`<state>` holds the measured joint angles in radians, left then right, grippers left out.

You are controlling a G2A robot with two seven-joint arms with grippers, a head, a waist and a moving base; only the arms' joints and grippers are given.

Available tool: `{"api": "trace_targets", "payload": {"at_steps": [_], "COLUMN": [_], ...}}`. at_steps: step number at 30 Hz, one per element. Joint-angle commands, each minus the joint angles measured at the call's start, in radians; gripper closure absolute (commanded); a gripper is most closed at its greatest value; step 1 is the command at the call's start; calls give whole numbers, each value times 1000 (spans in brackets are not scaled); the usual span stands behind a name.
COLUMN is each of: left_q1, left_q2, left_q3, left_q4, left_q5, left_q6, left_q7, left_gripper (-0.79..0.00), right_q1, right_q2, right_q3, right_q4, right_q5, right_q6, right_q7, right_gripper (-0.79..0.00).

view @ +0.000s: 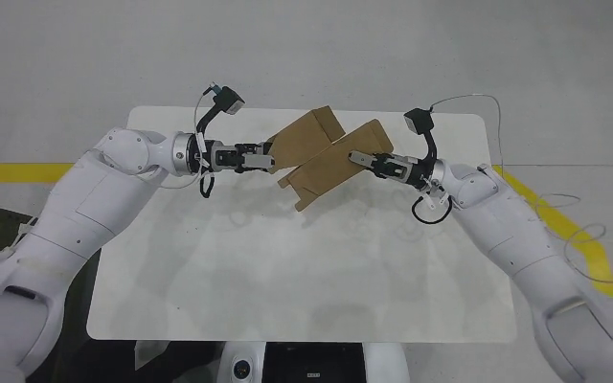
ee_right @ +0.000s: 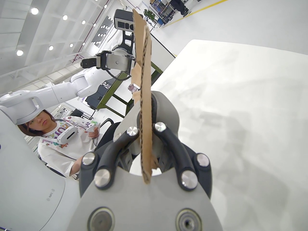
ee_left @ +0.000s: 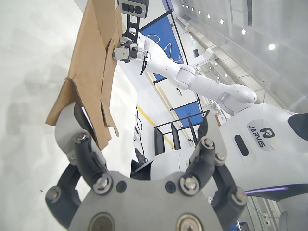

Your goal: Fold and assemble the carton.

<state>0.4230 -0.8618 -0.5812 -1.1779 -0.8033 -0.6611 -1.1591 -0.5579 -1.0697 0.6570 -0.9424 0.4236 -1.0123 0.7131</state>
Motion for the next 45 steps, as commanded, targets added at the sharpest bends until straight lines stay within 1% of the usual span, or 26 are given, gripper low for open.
{"api": "trace_targets", "payload": {"at_steps": [1, 3, 4, 13, 15, 16, 19, 20, 21, 25, 30, 33, 34, 35, 36, 41, 43, 44, 45], "left_q1": [2, 3, 4, 6, 5, 5, 6, 6, 6, 7, 9, 10, 11, 11, 12, 15, 17, 18, 18], "left_q2": [-6, -11, -14, -36, -42, -45, -53, -56, -58, -68, -79, -85, -87, -89, -91, -97, -99, -100, -100], "left_q3": [-4, -8, -9, -24, -26, -28, -33, -35, -37, -43, -52, -58, -60, -63, -65, -78, -85, -88, -91], "left_q4": [9, 18, 22, 80, 92, 96, 112, 116, 121, 138, 153, 160, 163, 165, 166, 171, 168, 164, 159], "left_q5": [-1, 1, 1, 32, 41, 42, 48, 50, 53, 61, 73, 79, 80, 81, 82, 90, 90, 92, 93], "left_q6": [6, 11, 14, 31, 32, 33, 36, 38, 39, 44, 51, 55, 56, 57, 58, 64, 68, 71, 73], "left_q7": [-6, -11, -14, -31, -32, -33, -36, -38, -39, -44, -51, -55, -56, -57, -58, -64, -68, -71, -73], "left_gripper": [-597, -536, -523, -468, -428, -388, -336, -286, -271, -256, -215, -135, -99, -28, 0, 0, 0, 0, 0], "right_q1": [-1, -3, -3, -10, -12, -12, -14, -15, -16, -19, -23, -25, -26, -27, -28, -31, -32, -33, -32], "right_q2": [-3, -6, -7, -19, -21, -22, -25, -26, -28, -32, -36, -39, -40, -41, -42, -46, -47, -48, -47], "right_q3": [5, 11, 13, 38, 43, 45, 53, 55, 58, 67, 78, 83, 85, 87, 89, 99, 100, 100, 101], "right_q4": [2, 4, 5, 14, 15, 15, 17, 17, 17, 19, 22, 24, 25, 24, 24, 25, 26, 28, 31], "right_q5": [1, 1, 1, -1, -2, -4, -6, -7, -8, -11, -13, -13, -13, -13, -13, -12, -11, -11, -13], "right_q6": [0, 0, 0, 0, 0, 0, 0, 0, 0, 0, 0, 0, 0, 0, 0, 0, 0, 0, 0], "right_q7": [7, 13, 16, 39, 43, 46, 52, 53, 55, 62, 70, 76, 78, 79, 81, 93, 95, 95, 95], "right_gripper": [0, 0, 0, 0, 0, 0, 0, 0, 0, 0, 0, 0, 0, 0, 0, 0, -357, -668, -785]}}
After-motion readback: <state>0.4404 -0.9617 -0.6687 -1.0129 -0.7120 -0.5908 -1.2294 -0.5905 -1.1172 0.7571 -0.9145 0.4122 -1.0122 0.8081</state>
